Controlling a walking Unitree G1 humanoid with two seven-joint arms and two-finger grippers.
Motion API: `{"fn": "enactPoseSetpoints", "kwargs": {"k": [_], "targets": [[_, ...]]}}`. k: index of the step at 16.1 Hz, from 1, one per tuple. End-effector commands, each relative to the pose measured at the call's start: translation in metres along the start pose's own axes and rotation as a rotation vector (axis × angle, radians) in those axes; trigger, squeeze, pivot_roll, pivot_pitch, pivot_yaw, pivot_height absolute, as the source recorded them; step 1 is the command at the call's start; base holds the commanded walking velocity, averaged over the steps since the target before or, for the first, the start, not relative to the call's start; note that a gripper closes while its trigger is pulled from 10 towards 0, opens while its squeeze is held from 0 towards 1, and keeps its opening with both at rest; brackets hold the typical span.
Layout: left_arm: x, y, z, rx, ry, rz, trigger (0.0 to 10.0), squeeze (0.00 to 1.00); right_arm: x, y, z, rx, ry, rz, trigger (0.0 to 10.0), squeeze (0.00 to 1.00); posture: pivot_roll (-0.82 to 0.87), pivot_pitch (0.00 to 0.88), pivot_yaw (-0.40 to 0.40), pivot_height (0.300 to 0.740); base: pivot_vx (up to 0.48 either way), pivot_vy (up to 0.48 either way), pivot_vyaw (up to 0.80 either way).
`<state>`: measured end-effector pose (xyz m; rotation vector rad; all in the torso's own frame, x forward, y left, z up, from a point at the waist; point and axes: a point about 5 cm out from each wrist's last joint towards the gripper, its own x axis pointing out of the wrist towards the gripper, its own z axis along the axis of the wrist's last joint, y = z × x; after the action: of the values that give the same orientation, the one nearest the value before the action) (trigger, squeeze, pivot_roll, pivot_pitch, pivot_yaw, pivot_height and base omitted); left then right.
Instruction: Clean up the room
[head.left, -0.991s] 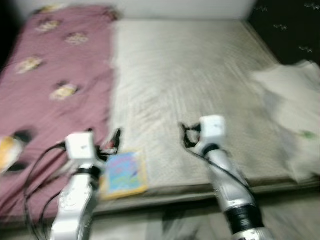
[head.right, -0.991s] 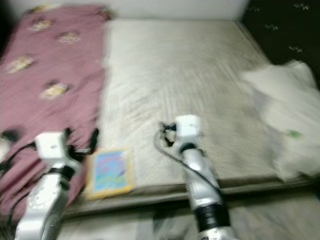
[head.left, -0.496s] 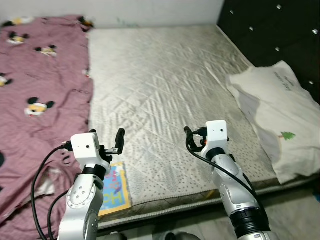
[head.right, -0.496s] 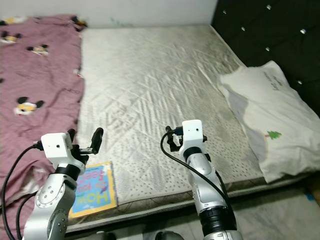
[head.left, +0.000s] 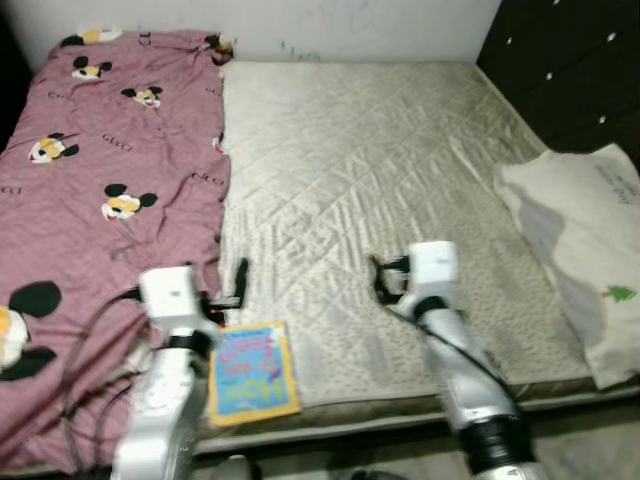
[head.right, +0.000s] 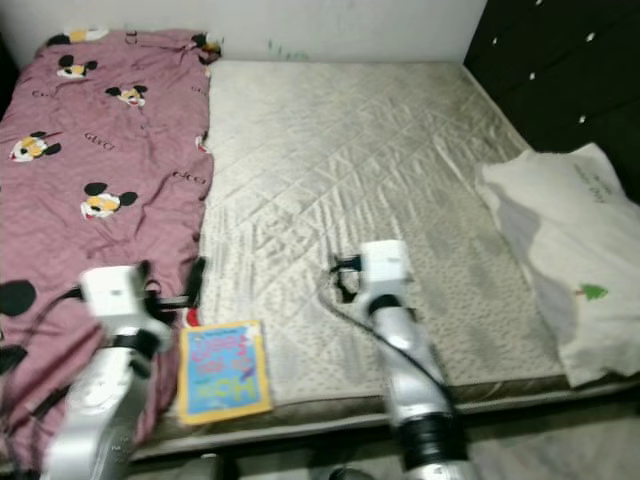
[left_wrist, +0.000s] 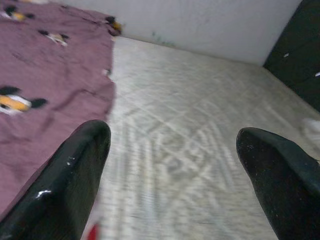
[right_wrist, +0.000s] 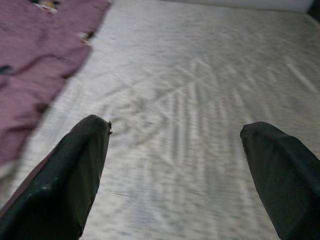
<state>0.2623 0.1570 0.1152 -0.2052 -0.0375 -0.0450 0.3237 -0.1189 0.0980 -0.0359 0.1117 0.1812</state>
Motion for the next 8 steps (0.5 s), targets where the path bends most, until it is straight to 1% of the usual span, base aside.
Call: {"fn": "enactPoseSetpoints", "kwargs": {"k": [1, 5, 6, 8], "targets": [[0.0001, -0.0072, -0.0025, -0.012, 0.010, -0.019, 10.0, 0.00, -0.0028, -0.0134, -0.0025, -0.010, 0.009, -0.032, 10.0, 0.00, -0.03, 0.169, -0.045, 0.740, 0.000, 0.480, 0.00], [0.0001, -0.0069, -0.0022, -0.010, 0.001, -0.016, 10.0, 0.00, -0.0022, -0.0134, -0.0027, -0.008, 0.011, -0.031, 10.0, 0.00, -0.03, 0.167, -0.045, 0.740, 0.000, 0.480, 0.00], [-0.0001, -0.0065, -0.0009, 0.024, -0.010, -0.008, 10.0, 0.00, -0.0024, -0.0125, -0.0027, -0.006, 0.011, -0.029, 10.0, 0.00, -0.03, 0.167, -0.045, 0.740, 0.000, 0.000, 0.00], [0.0007, -0.0064, -0.0018, 0.015, -0.006, 0.007, 10.0, 0.00, -0.0022, -0.0122, -0.0030, -0.004, 0.014, -0.027, 10.0, 0.00, -0.03, 0.162, -0.045, 0.740, 0.000, 0.000, 0.00]]}}
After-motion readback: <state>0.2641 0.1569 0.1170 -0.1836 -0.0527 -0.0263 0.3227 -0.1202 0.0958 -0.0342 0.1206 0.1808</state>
